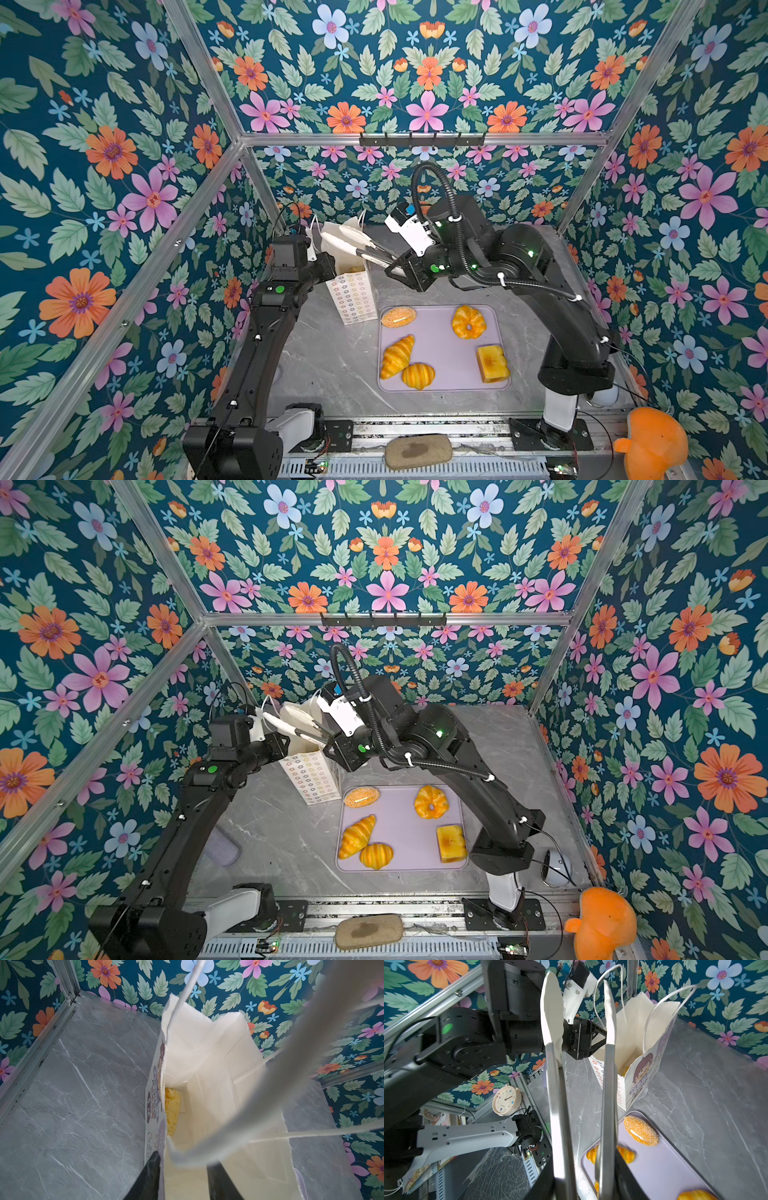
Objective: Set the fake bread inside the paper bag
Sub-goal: 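Withdraw the tongs from the bag and move them over the tray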
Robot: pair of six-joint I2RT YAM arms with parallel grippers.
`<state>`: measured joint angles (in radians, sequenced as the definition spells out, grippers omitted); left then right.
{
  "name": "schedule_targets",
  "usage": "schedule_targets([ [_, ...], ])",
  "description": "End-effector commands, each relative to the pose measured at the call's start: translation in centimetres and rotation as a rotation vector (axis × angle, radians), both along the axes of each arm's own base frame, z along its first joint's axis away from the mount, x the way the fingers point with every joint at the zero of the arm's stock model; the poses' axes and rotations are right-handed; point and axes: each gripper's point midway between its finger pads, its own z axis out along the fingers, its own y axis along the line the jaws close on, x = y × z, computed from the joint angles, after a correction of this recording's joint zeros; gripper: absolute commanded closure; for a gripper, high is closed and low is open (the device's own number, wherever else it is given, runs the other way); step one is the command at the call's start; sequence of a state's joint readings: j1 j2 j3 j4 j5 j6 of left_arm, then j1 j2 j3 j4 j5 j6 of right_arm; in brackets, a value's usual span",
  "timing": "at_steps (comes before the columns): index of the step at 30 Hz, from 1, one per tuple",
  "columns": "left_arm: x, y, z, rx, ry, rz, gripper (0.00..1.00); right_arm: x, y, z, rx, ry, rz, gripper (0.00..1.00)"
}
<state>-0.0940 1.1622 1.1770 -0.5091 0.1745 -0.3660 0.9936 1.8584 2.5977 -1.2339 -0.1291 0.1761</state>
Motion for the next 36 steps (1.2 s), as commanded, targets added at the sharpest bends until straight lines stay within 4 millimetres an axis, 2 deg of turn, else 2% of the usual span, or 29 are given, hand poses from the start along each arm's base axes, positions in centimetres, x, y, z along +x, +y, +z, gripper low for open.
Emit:
schedule_targets([
  [1, 0.0, 0.1, 0.5, 0.005, -0.016, 0.004, 0.61, -1.0, -1.7, 0.4, -0.015, -0.032, 0.018, 0.64],
  [4, 0.0, 0.0, 0.7, 0.001, -0.021, -0.003, 0.61, -1.5, -3.9, -0.6, -0.058, -0.042, -0.017, 0.64],
  [6, 0.0, -0.2, 0.6, 0.001, -0.024, -0.014, 0.61, -2.2, -6.0, -0.5, -0.067, -0.057, -0.043, 0.64],
  [15, -0.3, -0.1, 0.8, 0.010, -0.032, -0.013, 0.61, -3.5, -13.0, -4.9, -0.189, -0.040, -0.200, 0.64],
  [20, -0.3, -0.3, 1.3, 0.014, -0.043, -0.033, 0.60, -4.3, -16.5, -8.9, -0.287, 0.030, -0.301, 0.64],
  [28, 0.0, -0.5, 1.5, 0.011, -0.057, -0.042, 0.60, -5.9, -22.2, -17.6, -0.465, 0.236, -0.498, 0.64],
  [31, 0.1, -0.6, 1.3, 0.004, -0.057, -0.045, 0.60, -6.5, -23.5, -19.8, -0.485, 0.299, -0.548, 0.64],
  [36, 0.0, -0.6, 1.2, 0.002, -0.057, -0.046, 0.60, -7.4, -25.2, -22.0, -0.516, 0.367, -0.620, 0.64],
])
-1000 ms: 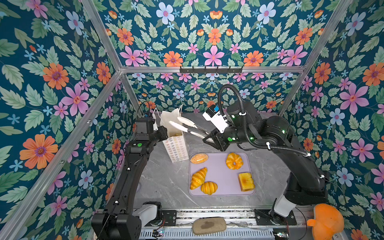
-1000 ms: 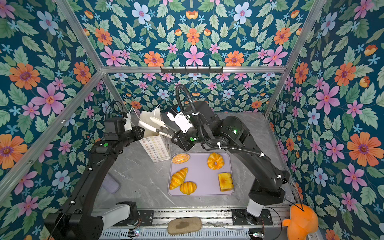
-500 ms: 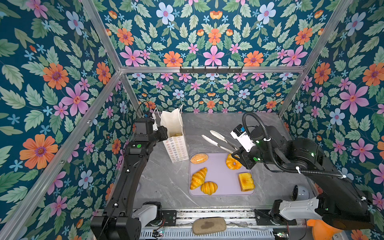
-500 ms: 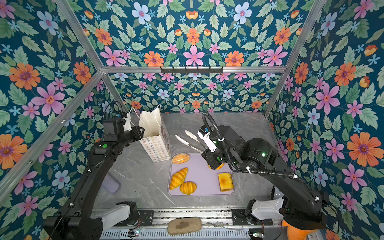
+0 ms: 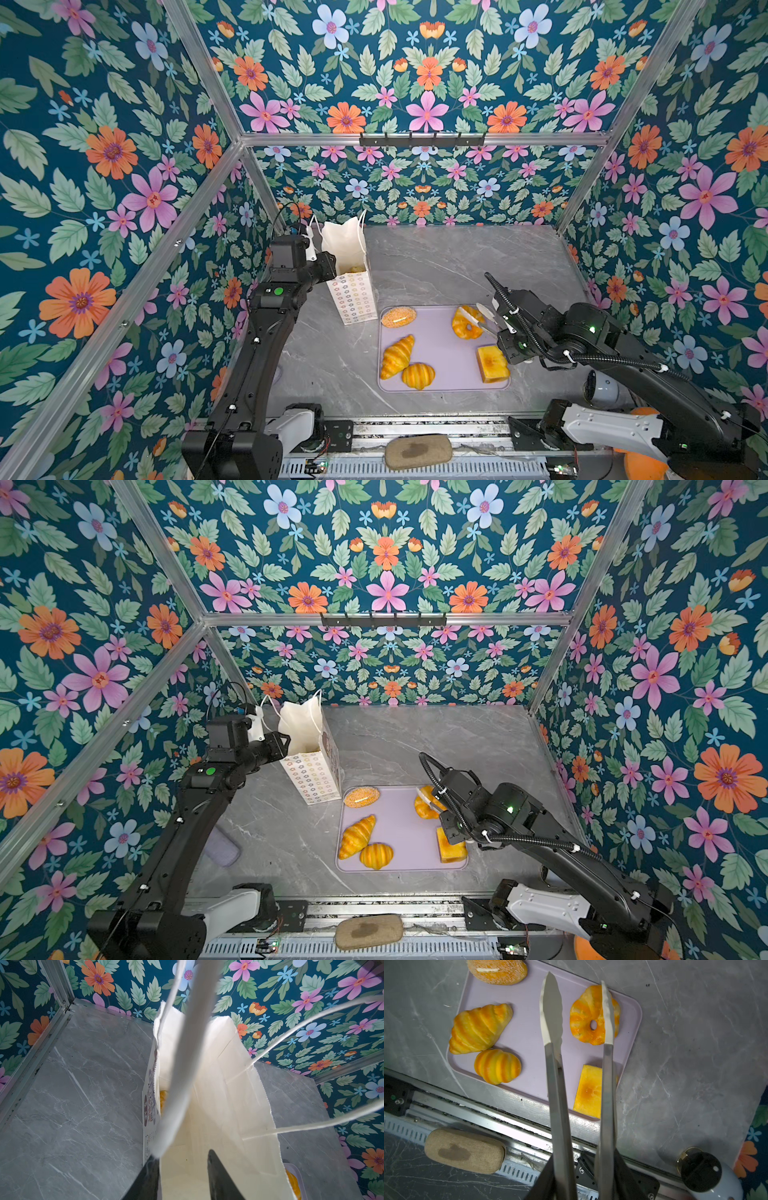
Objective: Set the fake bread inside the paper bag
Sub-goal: 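Withdraw the tongs from the bag and move them over the tray, then lower the open tongs with the right gripper onto the orange ring bun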
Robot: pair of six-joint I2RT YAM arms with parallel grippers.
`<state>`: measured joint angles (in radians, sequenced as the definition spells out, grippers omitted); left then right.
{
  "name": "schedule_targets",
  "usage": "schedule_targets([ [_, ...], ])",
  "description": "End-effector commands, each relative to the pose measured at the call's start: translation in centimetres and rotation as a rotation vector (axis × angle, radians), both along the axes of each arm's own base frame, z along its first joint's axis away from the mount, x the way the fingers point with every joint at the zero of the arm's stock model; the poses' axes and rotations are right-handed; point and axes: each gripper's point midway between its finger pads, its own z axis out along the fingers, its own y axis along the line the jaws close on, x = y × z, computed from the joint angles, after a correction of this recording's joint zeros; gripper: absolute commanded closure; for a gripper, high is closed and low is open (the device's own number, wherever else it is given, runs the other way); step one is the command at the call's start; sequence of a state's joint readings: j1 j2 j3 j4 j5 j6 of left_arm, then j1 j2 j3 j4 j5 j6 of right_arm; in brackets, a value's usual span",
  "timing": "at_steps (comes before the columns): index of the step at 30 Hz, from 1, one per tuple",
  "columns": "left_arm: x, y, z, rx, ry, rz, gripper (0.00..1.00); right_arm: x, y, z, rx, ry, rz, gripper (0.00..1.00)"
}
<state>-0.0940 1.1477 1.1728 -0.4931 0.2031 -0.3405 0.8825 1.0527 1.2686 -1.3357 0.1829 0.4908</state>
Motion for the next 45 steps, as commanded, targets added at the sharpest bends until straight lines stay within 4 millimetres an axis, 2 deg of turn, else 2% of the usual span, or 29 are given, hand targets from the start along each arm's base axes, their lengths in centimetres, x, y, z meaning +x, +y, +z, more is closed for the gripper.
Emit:
schedule_targets([
  [1, 0.2, -0.1, 0.5, -0.003, -0.026, -0.007, 0.60, -0.6, -0.9, -0.9, -0.002, 0.033, -0.085, 0.64],
  [8, 0.1, -0.2, 0.4, -0.005, -0.024, -0.013, 0.60, -1.2, -1.4, -2.9, -0.038, 0.092, -0.123, 0.64],
  [18, 0.0, -0.3, 0.4, -0.005, -0.030, -0.015, 0.60, -0.4, 1.2, -5.3, -0.013, 0.144, -0.093, 0.64],
  [21, 0.0, -0.3, 0.4, -0.006, -0.031, -0.017, 0.60, 0.0, 1.5, -5.7, -0.024, 0.144, -0.089, 0.64],
  [29, -0.1, -0.4, 0.5, -0.012, -0.034, -0.024, 0.60, 1.1, 0.3, -5.7, -0.045, 0.129, -0.109, 0.64],
  [34, -0.1, -0.5, 0.6, -0.013, -0.036, -0.025, 0.60, 1.8, -1.4, -6.0, -0.031, 0.151, -0.148, 0.64],
  [39, -0.1, -0.5, 0.5, -0.015, -0.034, -0.028, 0.60, 2.1, -1.6, -6.0, 0.025, 0.173, -0.169, 0.63],
  [45, -0.1, -0.7, 0.5, -0.020, -0.038, -0.037, 0.60, 1.8, -0.9, -7.5, 0.006, 0.259, -0.147, 0.62],
])
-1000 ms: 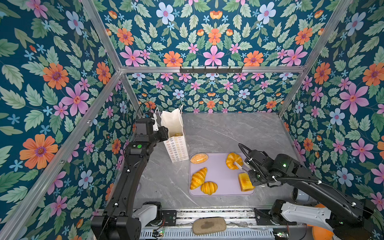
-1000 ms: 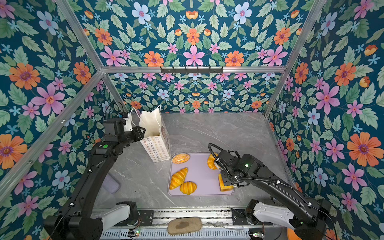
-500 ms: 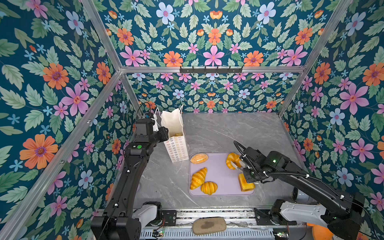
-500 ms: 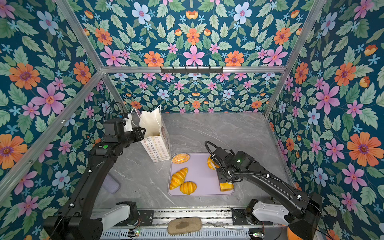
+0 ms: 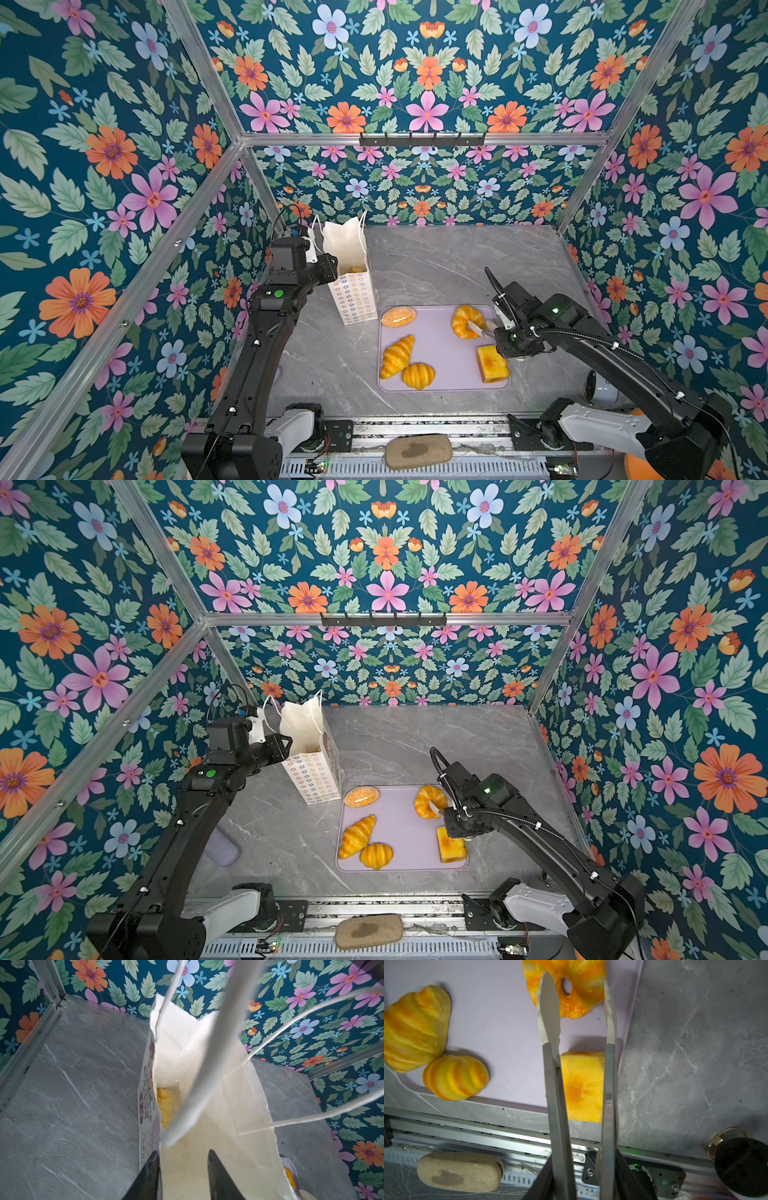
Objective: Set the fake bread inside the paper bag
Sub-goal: 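Lower the open tongs with the right gripper onto the orange ring bun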
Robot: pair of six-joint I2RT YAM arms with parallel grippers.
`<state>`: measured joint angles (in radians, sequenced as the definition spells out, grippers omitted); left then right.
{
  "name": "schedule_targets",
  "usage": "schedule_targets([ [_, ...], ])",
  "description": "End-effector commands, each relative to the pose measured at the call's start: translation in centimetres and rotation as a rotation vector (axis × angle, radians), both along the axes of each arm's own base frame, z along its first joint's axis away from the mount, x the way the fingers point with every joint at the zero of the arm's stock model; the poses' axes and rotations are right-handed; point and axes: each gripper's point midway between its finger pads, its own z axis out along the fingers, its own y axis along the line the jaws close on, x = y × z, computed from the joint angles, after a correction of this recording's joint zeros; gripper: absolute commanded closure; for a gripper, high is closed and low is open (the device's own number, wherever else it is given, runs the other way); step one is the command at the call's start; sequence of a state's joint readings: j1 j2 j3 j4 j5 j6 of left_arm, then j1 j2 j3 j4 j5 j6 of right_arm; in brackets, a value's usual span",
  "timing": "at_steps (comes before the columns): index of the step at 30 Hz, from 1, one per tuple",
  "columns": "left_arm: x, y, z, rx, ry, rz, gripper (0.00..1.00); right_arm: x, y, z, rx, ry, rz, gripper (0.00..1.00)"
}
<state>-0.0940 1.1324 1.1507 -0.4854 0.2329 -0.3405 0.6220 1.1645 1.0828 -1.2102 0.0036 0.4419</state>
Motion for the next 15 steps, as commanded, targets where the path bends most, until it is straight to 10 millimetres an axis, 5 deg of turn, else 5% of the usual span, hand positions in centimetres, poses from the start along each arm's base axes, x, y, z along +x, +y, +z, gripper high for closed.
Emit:
schedule_targets([
  [1, 0.4, -0.2, 0.8, -0.004, -0.038, -0.010, 0.60, 0.0, 0.5, -0.3, 0.014, 0.018, 0.016, 0.62],
  [15, 0.4, -0.5, 0.8, -0.015, -0.042, -0.021, 0.60, 1.4, -0.4, -0.2, -0.047, 0.007, -0.035, 0.61],
])
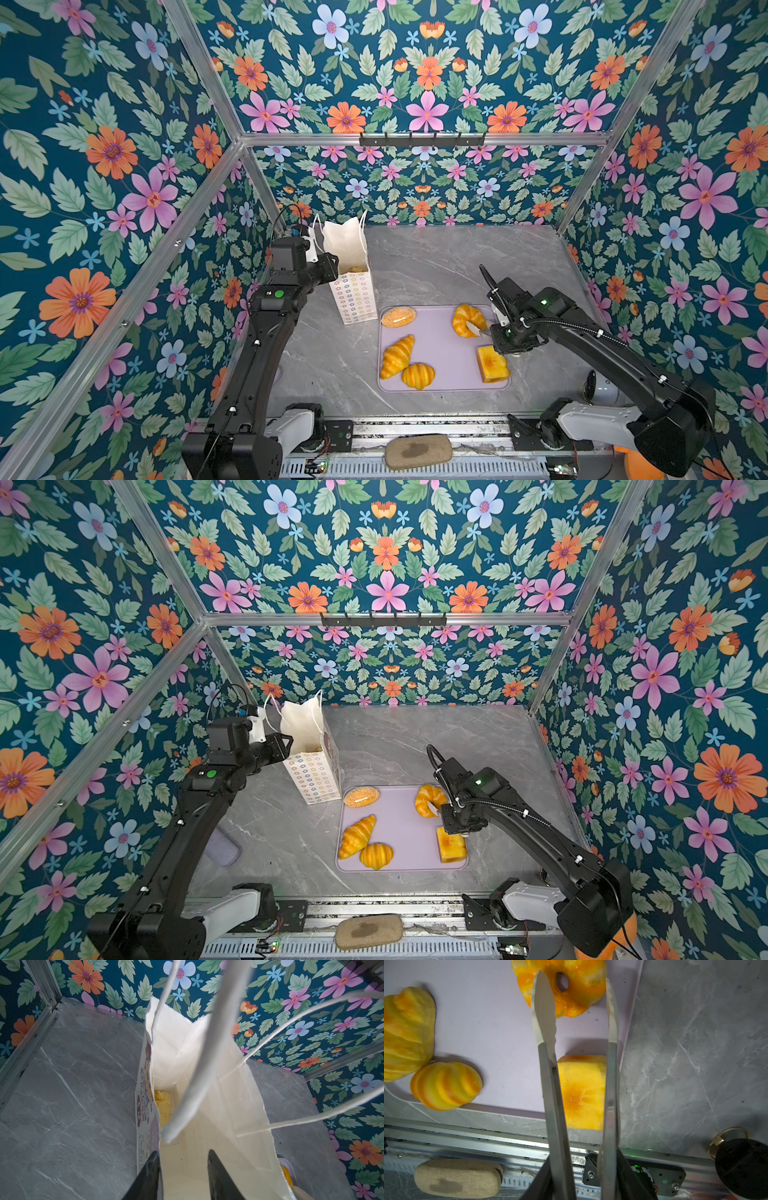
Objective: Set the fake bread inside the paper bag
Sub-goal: 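Lower the open tongs with the right gripper onto the orange ring bun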
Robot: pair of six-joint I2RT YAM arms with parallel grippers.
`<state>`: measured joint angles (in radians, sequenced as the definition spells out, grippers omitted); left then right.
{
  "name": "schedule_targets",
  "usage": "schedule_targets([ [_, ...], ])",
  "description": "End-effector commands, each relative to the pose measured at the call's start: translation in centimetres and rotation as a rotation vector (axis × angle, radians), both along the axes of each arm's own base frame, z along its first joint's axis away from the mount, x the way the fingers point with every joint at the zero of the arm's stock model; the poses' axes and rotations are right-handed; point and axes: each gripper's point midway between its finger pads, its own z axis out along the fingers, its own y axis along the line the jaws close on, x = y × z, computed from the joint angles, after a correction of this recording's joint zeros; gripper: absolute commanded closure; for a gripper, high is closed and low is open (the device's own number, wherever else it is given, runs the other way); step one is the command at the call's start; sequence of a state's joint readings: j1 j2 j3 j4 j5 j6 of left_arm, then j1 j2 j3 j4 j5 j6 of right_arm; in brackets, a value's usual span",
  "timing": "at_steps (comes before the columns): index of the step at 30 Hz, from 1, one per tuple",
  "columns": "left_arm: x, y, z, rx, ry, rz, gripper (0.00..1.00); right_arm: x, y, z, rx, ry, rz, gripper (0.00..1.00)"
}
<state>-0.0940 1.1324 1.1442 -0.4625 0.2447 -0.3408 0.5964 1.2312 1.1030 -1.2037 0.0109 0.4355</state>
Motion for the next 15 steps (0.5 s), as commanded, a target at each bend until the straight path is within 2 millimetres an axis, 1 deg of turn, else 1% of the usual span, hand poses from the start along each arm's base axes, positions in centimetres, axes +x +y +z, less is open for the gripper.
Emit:
schedule_targets([
  [1, 0.2, -0.2, 0.6, -0.008, -0.026, -0.010, 0.60, 0.4, -0.2, 0.7, -0.005, -0.032, -0.015, 0.61],
  [4, 0.3, -0.3, 0.5, -0.009, -0.025, -0.012, 0.60, 0.6, -0.2, 1.6, 0.015, -0.068, -0.014, 0.61],
  [6, 0.3, -0.3, 0.6, -0.013, -0.026, -0.014, 0.60, 0.7, -0.2, 1.8, 0.014, -0.075, -0.008, 0.61],
  [12, 0.3, -0.5, 0.7, -0.020, -0.030, -0.019, 0.60, 0.7, -0.4, 0.5, -0.013, -0.030, -0.013, 0.61],
  [15, 0.2, -0.5, 0.8, -0.020, -0.031, -0.020, 0.60, 0.9, -0.5, 0.3, -0.011, -0.030, -0.025, 0.61],
])
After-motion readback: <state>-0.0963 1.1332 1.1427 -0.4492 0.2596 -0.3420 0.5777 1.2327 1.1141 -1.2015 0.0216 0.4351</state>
